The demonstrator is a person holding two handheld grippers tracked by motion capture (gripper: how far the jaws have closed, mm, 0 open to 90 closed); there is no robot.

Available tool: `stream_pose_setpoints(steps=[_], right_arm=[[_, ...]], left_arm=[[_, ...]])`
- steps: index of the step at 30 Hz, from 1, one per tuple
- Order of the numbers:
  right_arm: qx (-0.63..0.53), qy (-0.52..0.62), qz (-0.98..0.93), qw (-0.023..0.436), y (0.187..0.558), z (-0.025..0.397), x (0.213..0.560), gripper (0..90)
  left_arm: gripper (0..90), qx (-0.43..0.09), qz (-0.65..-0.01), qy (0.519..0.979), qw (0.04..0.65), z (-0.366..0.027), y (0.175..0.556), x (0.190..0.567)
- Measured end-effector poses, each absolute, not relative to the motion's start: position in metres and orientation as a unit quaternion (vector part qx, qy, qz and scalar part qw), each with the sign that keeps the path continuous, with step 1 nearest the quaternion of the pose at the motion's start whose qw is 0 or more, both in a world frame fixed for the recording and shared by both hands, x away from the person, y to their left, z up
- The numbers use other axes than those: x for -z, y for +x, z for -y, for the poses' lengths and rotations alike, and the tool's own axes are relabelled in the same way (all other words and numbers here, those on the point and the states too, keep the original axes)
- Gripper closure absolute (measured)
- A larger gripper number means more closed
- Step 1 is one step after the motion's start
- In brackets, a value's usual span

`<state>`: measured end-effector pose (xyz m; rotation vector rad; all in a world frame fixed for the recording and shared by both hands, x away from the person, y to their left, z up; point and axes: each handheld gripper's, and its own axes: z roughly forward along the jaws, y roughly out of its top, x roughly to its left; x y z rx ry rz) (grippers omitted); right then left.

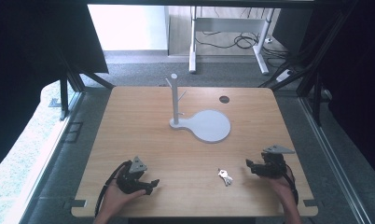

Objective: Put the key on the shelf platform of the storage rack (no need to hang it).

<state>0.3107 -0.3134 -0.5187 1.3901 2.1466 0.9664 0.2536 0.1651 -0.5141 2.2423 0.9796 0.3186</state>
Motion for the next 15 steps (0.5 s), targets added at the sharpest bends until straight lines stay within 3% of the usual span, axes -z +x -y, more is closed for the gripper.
stream_pose_setpoints(steps=[15], right_arm=[[-0.359, 0.478, -0.778, 0.195, 0.3016, 0.3101, 0.5124, 31.1]], left_arm=[[24.0, -0.114, -0.386, 0.846, 0.35, -0.1741, 0.2552, 0.5112]])
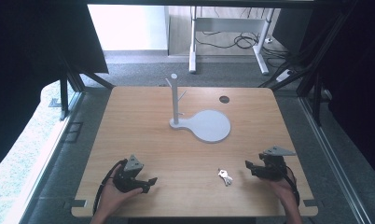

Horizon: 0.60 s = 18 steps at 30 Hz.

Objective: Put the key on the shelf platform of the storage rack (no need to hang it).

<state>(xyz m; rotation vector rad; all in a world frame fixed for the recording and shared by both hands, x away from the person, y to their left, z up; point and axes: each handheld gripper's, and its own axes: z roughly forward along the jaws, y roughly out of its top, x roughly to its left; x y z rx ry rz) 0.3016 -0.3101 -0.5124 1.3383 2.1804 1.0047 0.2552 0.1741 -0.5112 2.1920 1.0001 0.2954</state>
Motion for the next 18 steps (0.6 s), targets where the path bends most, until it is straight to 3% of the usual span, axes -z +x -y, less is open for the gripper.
stream_pose_setpoints(steps=[18], right_arm=[[-0.352, 0.483, -0.783, 0.172, 0.3015, 0.3112, 0.5123, 34.7]], left_arm=[[24.0, -0.111, -0.386, 0.851, 0.338, -0.1716, 0.254, 0.512]])
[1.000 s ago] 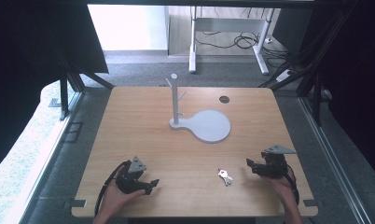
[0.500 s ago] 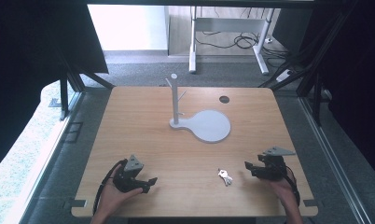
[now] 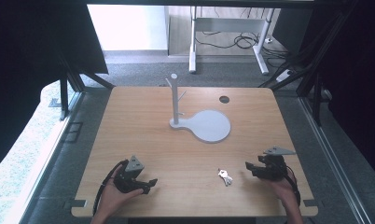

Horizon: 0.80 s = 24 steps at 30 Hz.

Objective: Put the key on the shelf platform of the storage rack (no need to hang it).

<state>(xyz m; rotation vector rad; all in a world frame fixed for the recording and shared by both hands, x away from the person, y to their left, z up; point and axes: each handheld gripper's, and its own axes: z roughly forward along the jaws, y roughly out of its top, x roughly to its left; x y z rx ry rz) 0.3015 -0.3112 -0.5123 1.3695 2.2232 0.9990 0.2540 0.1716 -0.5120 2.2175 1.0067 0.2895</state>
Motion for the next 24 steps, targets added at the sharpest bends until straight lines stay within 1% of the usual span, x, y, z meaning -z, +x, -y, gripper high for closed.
stream_pose_setpoints(steps=[4, 9, 16, 24], right_arm=[[-0.35, 0.476, -0.79, 0.163, 0.303, 0.309, 0.512, 36.2], [-0.354, 0.47, -0.795, 0.15, 0.303, 0.307, 0.508, 42.0], [-0.322, 0.462, -0.815, 0.138, 0.302, 0.305, 0.494, 47.3], [-0.303, 0.441, -0.833, 0.14, 0.306, 0.293, 0.48, 49.5]], left_arm=[[24.0, -0.108, -0.386, 0.853, 0.335, -0.169, 0.253, 0.512], [24.0, -0.109, -0.387, 0.852, 0.335, -0.168, 0.254, 0.513], [24.0, -0.111, -0.382, 0.853, 0.337, -0.167, 0.251, 0.51], [24.1, -0.111, -0.385, 0.85, 0.341, -0.172, 0.251, 0.508]])
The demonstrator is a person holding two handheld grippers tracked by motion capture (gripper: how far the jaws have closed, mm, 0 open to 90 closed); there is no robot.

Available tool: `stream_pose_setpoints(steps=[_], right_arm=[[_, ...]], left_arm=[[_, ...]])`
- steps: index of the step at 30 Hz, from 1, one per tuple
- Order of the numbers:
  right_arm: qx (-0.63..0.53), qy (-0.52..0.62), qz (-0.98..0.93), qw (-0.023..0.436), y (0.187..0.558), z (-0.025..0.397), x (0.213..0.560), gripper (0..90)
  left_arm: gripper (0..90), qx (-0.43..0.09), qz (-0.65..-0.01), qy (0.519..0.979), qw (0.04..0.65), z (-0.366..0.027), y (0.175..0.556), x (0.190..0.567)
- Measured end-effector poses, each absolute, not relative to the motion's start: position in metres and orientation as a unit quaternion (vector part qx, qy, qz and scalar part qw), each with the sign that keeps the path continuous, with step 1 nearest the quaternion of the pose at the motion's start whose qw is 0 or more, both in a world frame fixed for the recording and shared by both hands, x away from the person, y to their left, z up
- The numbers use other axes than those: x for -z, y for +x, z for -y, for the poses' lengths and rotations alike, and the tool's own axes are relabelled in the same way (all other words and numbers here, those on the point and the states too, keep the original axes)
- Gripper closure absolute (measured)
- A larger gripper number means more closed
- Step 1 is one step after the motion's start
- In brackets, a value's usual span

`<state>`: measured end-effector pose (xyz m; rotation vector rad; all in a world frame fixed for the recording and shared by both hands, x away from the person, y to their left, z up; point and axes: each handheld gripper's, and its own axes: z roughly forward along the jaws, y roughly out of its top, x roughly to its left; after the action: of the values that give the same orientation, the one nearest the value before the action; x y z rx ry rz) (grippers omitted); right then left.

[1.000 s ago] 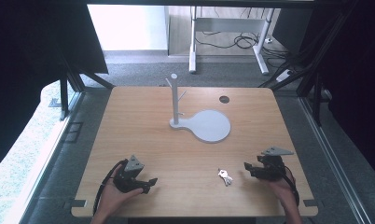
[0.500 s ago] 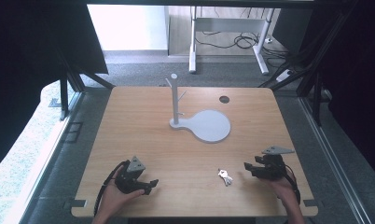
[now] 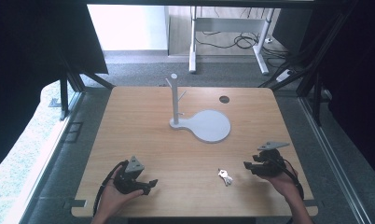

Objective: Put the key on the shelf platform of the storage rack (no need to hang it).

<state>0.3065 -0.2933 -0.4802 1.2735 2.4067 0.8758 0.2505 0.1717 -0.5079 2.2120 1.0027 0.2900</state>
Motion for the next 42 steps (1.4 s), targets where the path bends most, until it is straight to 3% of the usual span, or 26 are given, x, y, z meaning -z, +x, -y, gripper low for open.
stream_pose_setpoints(steps=[24, 42], right_arm=[[-0.259, 0.393, -0.876, 0.107, 0.314, 0.261, 0.451, 59.2], [-0.253, 0.368, -0.889, 0.098, 0.319, 0.238, 0.441, 60.7]], left_arm=[[23.8, -0.107, -0.38, 0.855, 0.337, -0.169, 0.25, 0.509], [23.6, -0.11, -0.376, 0.857, 0.335, -0.17, 0.249, 0.507]])
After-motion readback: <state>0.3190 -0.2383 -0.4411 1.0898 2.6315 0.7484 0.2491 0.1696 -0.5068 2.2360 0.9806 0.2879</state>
